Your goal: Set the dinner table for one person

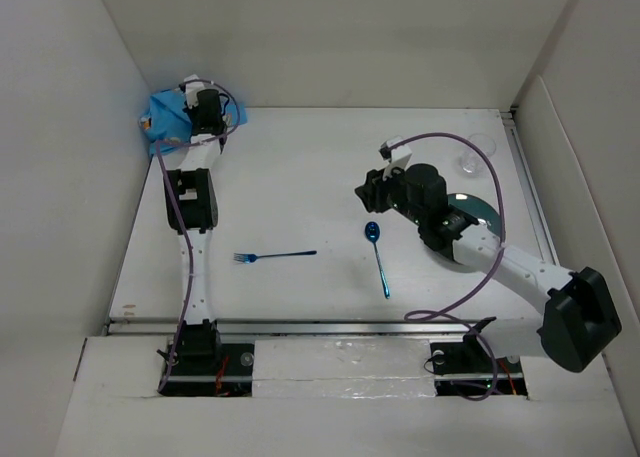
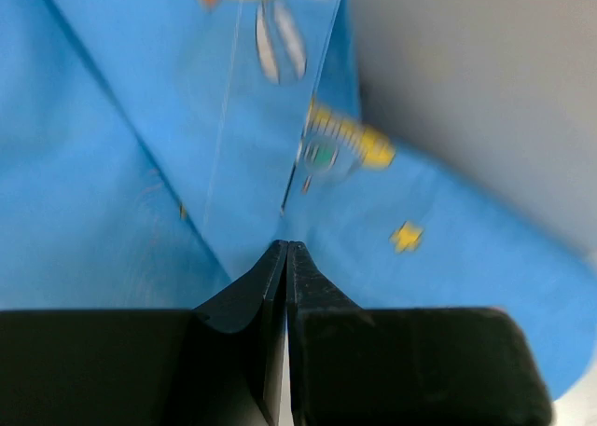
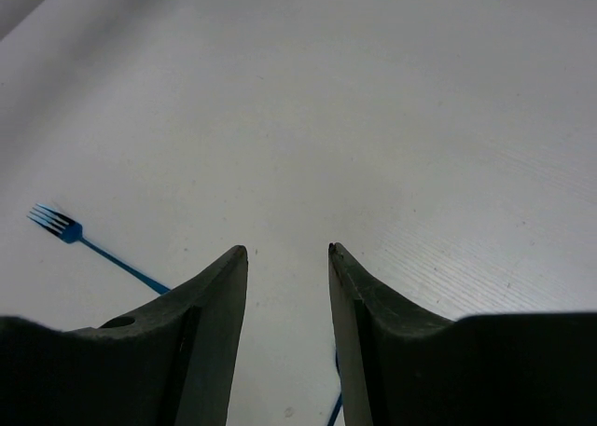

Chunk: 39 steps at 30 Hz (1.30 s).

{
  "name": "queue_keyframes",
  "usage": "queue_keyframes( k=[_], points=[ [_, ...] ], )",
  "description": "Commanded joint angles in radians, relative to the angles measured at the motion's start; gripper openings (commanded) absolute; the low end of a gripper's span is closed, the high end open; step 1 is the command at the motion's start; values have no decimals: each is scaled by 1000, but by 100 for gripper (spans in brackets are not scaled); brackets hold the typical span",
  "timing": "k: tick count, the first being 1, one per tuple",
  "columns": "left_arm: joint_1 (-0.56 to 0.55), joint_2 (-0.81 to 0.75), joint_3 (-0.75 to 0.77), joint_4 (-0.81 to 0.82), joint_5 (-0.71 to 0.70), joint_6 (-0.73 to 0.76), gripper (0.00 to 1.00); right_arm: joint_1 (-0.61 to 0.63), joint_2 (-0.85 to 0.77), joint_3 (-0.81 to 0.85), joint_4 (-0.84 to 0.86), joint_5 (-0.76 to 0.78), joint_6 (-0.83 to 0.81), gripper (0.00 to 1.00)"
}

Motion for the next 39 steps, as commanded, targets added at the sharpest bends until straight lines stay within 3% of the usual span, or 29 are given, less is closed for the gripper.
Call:
queue_keyframes(
  k=[1,6,9,13,17,18,20,22,27,31,36,38,39],
  points=[
    [3,-135,-107,31,-4,7,0,-2,-42,-7,9,-11,3,45],
    [3,-264,-326,89,56,-18,0,7,-115,-19,1,7,10,45],
    [-58,-376,-475,174,103,10,0,7,-140,-28,6,16,16,46],
    [-89,-435,-471,125,42,13,0,25,-180,-29,-3,15,19,46],
    [-29,-499,-530,94,74,-68,0,57,-240,-53,-19,28,23,46],
    [-17,-492,-494,27,67,-100,0,57,-252,-59,-23,28,26,46],
    [31,-404,-381,-97,77,-146,27,57,-275,-67,-32,56,25,46],
    [66,-317,-221,-246,132,-217,45,57,-284,-65,-54,56,22,46],
    [160,-280,-205,-239,238,-340,65,68,-283,-71,-66,67,16,47],
    [206,-153,-74,-307,318,-468,68,77,-222,-61,-63,54,13,47],
    [206,-38,83,-361,378,-498,71,77,-186,-53,-54,47,19,46],
    [206,-19,69,-339,436,-518,61,90,-172,-48,-49,51,19,46],
    [206,-18,39,-305,488,-531,49,90,-171,-47,-46,53,22,46]
  ],
)
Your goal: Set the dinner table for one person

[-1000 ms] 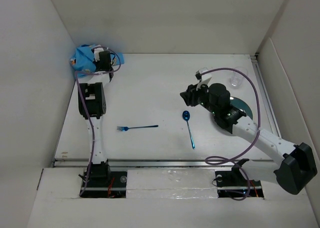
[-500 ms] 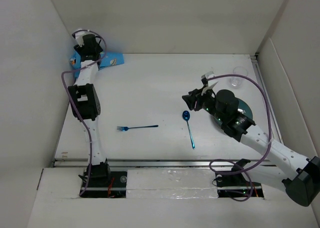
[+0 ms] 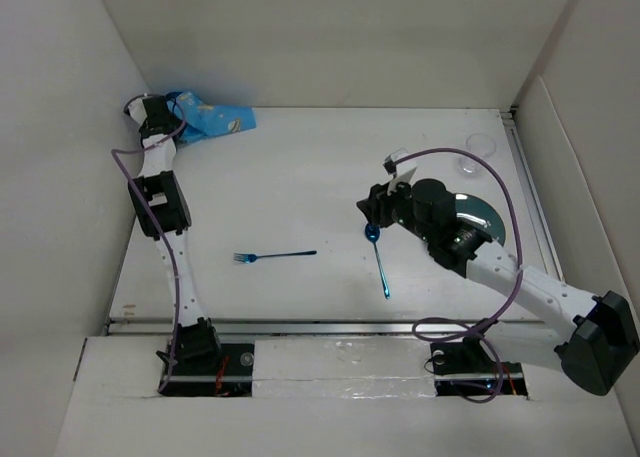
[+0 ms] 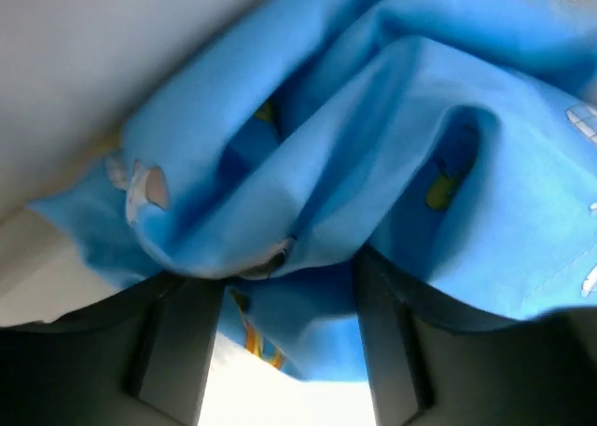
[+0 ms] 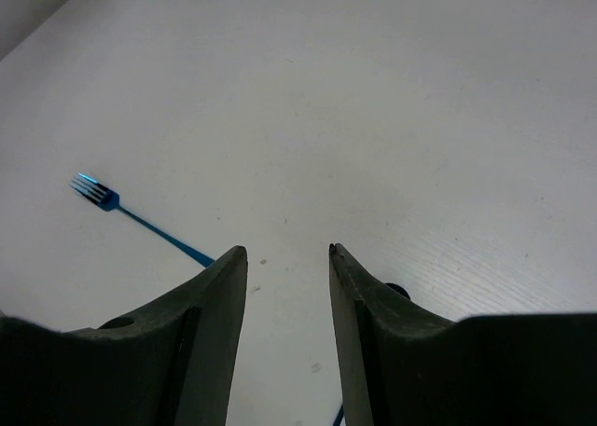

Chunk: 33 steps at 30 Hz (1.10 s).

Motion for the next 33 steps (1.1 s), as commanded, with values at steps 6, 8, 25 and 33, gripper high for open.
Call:
queue_keyframes(
  k=[6,8,25,33],
  points=[
    [-54,-103,-226,151,247,-39,0,24,14,34,61,13,8,46],
    [-103,-167,-268,155,214,46,0,24,20,40,74,15,11,46],
    [-283,-678,-878,210,385,492,0,12,339,242,164,99,20,75],
    [-433,-753,-866,139,373,491,0,33,595,350,268,-37,31,76]
  ],
)
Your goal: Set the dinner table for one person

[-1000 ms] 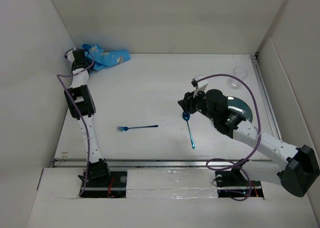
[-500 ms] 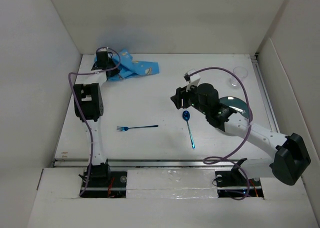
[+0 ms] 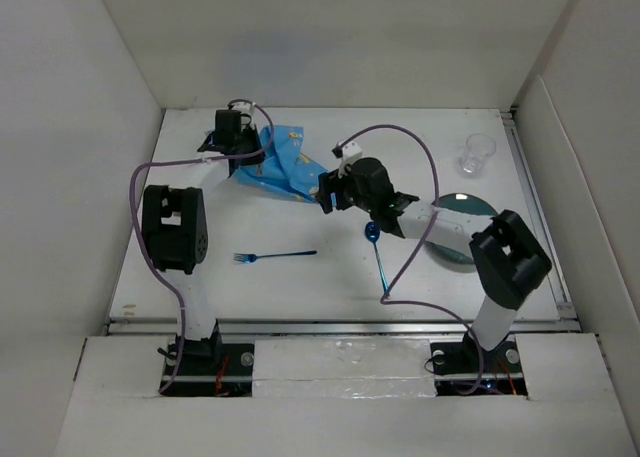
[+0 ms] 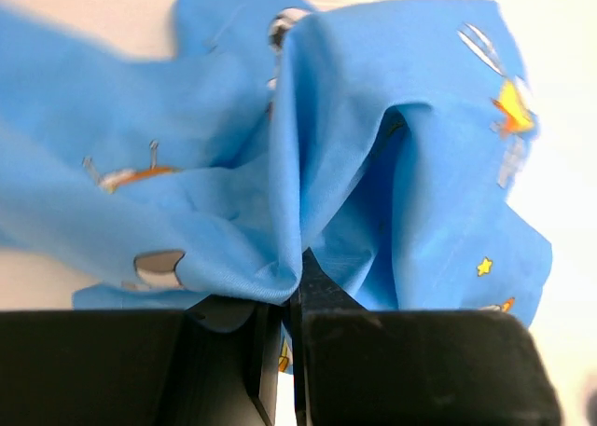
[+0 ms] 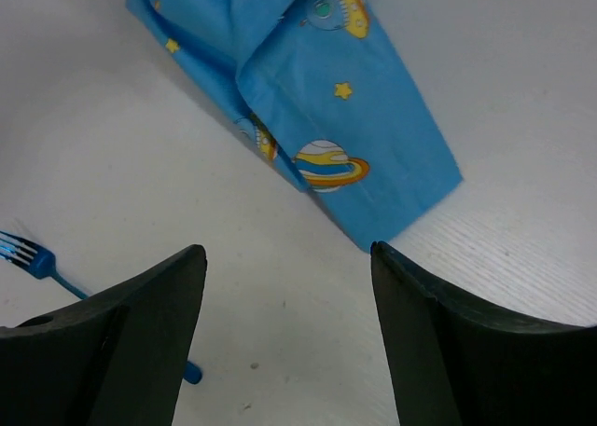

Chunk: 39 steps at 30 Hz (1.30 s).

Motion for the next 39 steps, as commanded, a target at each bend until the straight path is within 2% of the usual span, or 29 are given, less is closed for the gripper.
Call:
queue_keyframes(
  k=[1,3,4,8,12,13,16,22,25,26,27,28,29,30,31,33,34,39],
  points=[
    [-74,-65,55,-29,6,49,0,22,73,95,123,-50,6,76],
    [-74,-67,52,-40,9,59,0,22,110,131,150,-46,20,81],
    [-74,-64,44,-54,-4,67,0,-10,162,181,179,-53,37,88],
    [-74,-70,25,-43,14,53,0,-53,244,257,190,-95,86,96],
    [-74,-70,33,-54,17,56,0,-87,353,353,148,-91,123,97],
    [-74,-75,29,-48,14,56,0,-113,406,381,160,-144,162,97],
    [-74,-79,27,-46,26,56,0,-124,434,419,203,-188,187,96],
    [-74,-117,30,-63,-4,81,0,-124,555,600,203,-285,241,94],
    [-74,-125,33,-72,-9,78,0,-115,569,614,258,-316,285,86],
    [-74,-131,25,-68,-14,76,0,-115,571,616,288,-326,294,62],
    [-74,-134,24,-68,-17,72,0,-115,572,619,293,-338,297,51],
    [-74,-141,25,-72,-20,63,0,-115,569,623,296,-358,301,44],
    [-74,-162,25,-74,-21,58,0,-115,563,613,325,-361,299,23],
    [-74,-177,27,-74,-20,56,0,-115,533,601,332,-359,301,13],
    [-74,-197,38,-91,-26,53,0,-106,508,566,335,-362,285,7],
    [-74,-265,50,-112,-60,41,0,-105,444,510,365,-350,258,1],
    [-74,-292,53,-132,-75,39,0,-93,358,481,362,-340,211,0],
    [-74,-485,13,-172,-132,0,0,-56,63,315,240,-264,74,0]
  ],
)
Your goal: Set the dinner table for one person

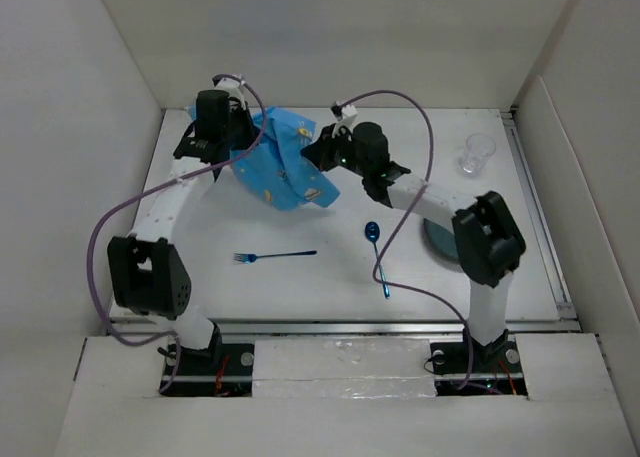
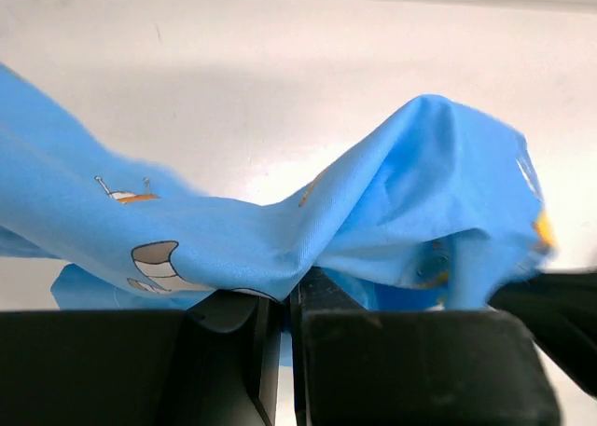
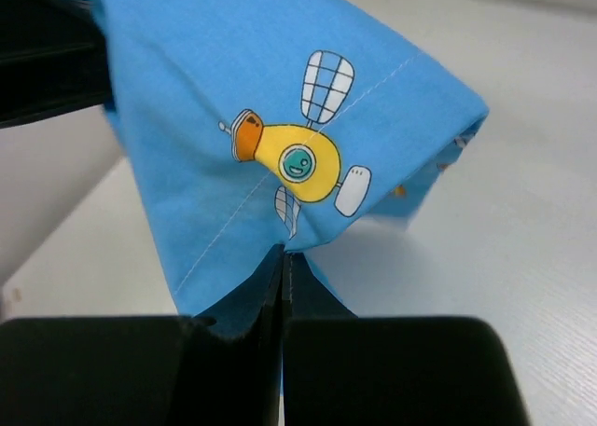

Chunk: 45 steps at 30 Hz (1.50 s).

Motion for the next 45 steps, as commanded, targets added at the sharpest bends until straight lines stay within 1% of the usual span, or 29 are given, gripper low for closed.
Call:
queue_keyframes(
  k=[1,2,6,8,9,11,12,13,15,18,19,21,23,24,25,26,27,28,29,31,32,35,36,37,39,40,42,43,45],
  points=[
    [-1,-180,-5,-18,-59,-32,0,42,-265,-46,25,47,-115,0],
    [-1,-229,-6,-26,-70,-33,0,42,-354,-66,-9,42,-118,0],
    [-1,-323,4,-60,-87,-39,0,30,-538,-176,-83,30,-71,0],
    [-1,-340,30,-90,-87,-36,0,5,-589,-199,-118,6,-30,0],
    [-1,-337,43,-110,-93,-39,0,-10,-609,-208,-123,-7,-17,0],
    [-1,-270,83,-166,-78,-26,0,-93,-561,-202,-163,-76,17,0],
    [-1,-269,83,-166,-78,-26,0,-93,-560,-202,-163,-76,17,0],
    [-1,-245,83,-167,-67,-29,0,-107,-510,-202,-161,-74,24,0],
    [-1,-145,83,-169,9,-41,0,-162,-443,-178,-151,-100,44,0],
    [-1,-12,60,-97,47,-73,0,-185,-343,-132,-173,-88,20,0],
    [-1,119,126,-81,15,-82,0,-170,-320,-147,-154,-83,-3,7],
    [14,167,162,-80,16,-105,0,-141,-319,-190,-138,-45,-6,9],
    [39,318,294,-90,48,-128,0,-107,-307,-248,-125,-10,-25,16],
    [39,381,363,-147,42,-133,0,-69,-301,-268,-124,27,-31,22],
    [30,494,520,-176,2,-124,0,-46,-297,-290,-115,45,-42,33],
    [30,546,594,-213,-10,-113,3,-21,-289,-306,-109,67,-45,39],
    [16,595,671,-244,-21,-101,13,27,-281,-342,-99,106,-49,45],
    [16,638,795,-297,-38,-81,24,52,-274,-356,-85,125,-52,50],
    [-1,700,838,-316,-32,-75,45,74,-266,-359,-83,139,-54,58],
    [-10,728,883,-322,-6,-78,57,138,-234,-359,-68,150,-55,63],
    [-10,717,868,-308,0,-84,63,160,-221,-353,-62,160,-55,66],
    [11,618,718,-207,11,-104,67,243,-153,-287,-68,220,-69,72],
    [36,581,661,-131,7,-117,67,256,-128,-258,-83,240,-74,72],
    [54,544,533,-82,2,-137,67,269,-82,-227,-120,271,-83,74],
    [93,421,402,65,-7,-205,65,290,-34,-131,-155,328,-86,79],
    [140,391,280,113,-13,-234,64,290,16,-95,-189,372,-80,82],
    [197,323,186,229,16,-326,62,290,62,11,-247,368,-59,85],
    [255,315,119,251,52,-351,62,290,78,28,-240,346,-49,87],
    [291,343,103,241,86,-372,62,290,124,75,-223,381,-42,89]
  ],
)
